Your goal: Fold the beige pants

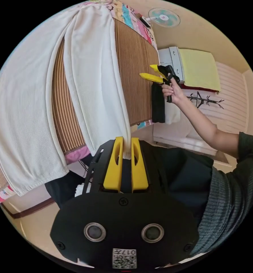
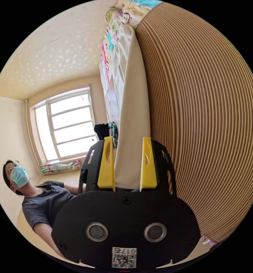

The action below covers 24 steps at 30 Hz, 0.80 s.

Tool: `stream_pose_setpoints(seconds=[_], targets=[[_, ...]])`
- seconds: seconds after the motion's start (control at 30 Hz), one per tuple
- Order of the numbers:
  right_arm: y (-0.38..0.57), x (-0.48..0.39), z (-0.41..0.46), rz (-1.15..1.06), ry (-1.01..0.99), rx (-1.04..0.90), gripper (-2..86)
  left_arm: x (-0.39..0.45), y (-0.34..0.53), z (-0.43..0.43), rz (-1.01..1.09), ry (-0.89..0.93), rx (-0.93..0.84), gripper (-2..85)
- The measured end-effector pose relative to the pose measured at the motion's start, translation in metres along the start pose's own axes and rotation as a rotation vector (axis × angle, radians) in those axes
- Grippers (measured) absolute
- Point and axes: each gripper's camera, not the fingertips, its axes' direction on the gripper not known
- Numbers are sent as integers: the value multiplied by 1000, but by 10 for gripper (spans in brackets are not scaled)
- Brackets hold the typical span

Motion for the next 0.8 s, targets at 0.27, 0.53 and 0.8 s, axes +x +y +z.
stream_pose_setpoints(seconds=[0.27,0.53,0.8], targets=[[-244,-2,11,-48,127,231,168,10,27,-48,-124,17,173,51],[-380,-14,84,-76,351,260,157,-25,49,-39,-215,132,254,52],[-421,-131,207,-291,946,159,34,-49,75,-32,-282,258,353,51]])
